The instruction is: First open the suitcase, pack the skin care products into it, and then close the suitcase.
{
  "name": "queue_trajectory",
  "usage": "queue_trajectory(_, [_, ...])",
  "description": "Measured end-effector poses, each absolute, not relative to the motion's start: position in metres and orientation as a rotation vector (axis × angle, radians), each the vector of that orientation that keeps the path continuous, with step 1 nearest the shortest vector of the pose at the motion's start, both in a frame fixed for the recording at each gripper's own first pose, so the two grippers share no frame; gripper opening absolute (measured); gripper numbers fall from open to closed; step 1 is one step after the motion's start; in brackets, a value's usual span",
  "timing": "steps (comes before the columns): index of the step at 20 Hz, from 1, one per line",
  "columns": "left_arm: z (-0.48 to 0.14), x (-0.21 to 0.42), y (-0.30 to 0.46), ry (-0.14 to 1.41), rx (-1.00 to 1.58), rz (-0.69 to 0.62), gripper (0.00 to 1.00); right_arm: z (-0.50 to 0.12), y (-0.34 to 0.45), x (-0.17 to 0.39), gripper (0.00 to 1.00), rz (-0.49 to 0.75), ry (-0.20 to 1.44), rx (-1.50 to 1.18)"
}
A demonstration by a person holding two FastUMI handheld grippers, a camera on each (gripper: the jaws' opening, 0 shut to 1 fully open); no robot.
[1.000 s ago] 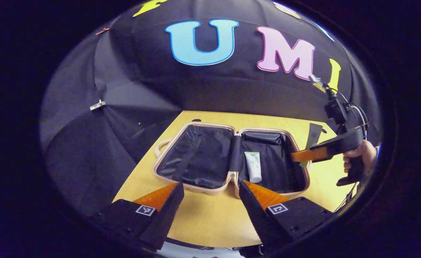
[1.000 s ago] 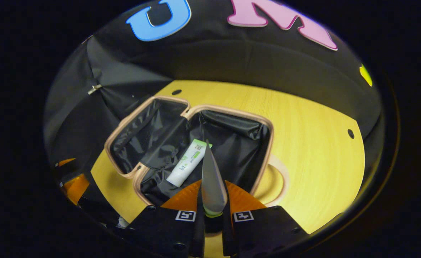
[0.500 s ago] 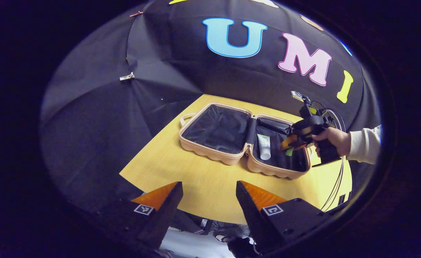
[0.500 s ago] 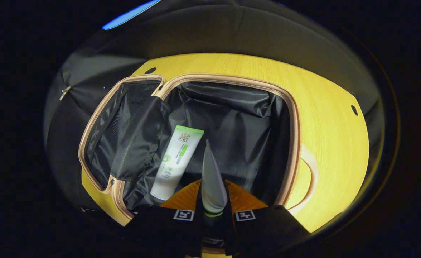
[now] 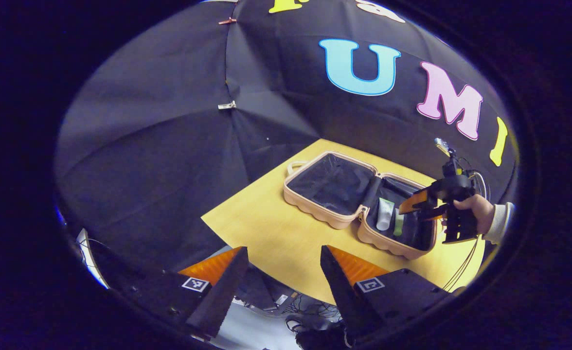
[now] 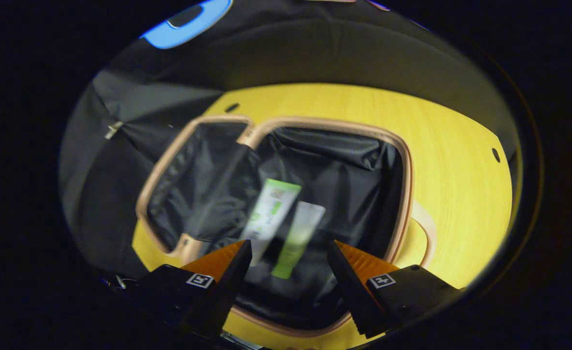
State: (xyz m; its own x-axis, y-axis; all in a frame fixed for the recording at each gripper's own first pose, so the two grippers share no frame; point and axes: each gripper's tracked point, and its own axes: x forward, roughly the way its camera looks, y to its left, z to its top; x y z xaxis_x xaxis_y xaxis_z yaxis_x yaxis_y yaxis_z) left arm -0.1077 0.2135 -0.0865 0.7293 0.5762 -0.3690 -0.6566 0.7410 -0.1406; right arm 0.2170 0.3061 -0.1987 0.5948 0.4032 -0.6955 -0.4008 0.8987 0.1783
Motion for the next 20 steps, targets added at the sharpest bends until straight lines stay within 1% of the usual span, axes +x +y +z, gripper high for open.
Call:
queue_trajectory(1, [-0.077,-0.104,0.217,0.291,-0.267,0.679,0.94,-0.179,0.3,0.211,0.89,0.491,0.743,0.003])
queue_trajectory(2, [-0.065,-0.096,0.228,0.261,-0.26,0.661,0.94,-0.157,0.293,0.207,0.98,0.504,0.665,0.001])
queue_trajectory(5, [-0.028,-0.057,0.283,0.176,-0.269,0.635,0.94,-0.097,0.256,0.188,0.97,0.487,0.458,-0.015])
queue_trajectory(7, [-0.019,-0.016,0.332,0.179,-0.315,0.616,0.95,-0.065,0.227,0.175,0.97,0.427,0.335,-0.02])
queue_trajectory(10, [-0.026,0.067,0.397,0.214,-0.455,0.557,0.95,-0.031,0.17,0.151,0.97,0.262,0.187,-0.029])
queue_trajectory(13, [-0.055,0.139,0.44,0.271,-0.725,0.489,0.96,-0.018,0.118,0.115,0.97,0.093,0.118,-0.016])
queue_trajectory(15, [-0.085,0.169,0.464,0.327,-0.767,0.486,0.95,-0.025,0.079,0.089,0.97,-0.037,0.119,-0.035])
queue_trajectory(18, [-0.114,0.204,0.478,0.399,-0.797,0.473,0.93,-0.044,0.039,0.053,0.97,-0.178,0.184,-0.025])
queue_trajectory(20, [-0.123,0.218,0.484,0.415,-0.856,0.451,0.86,-0.052,0.028,0.037,0.97,-0.237,0.21,0.002])
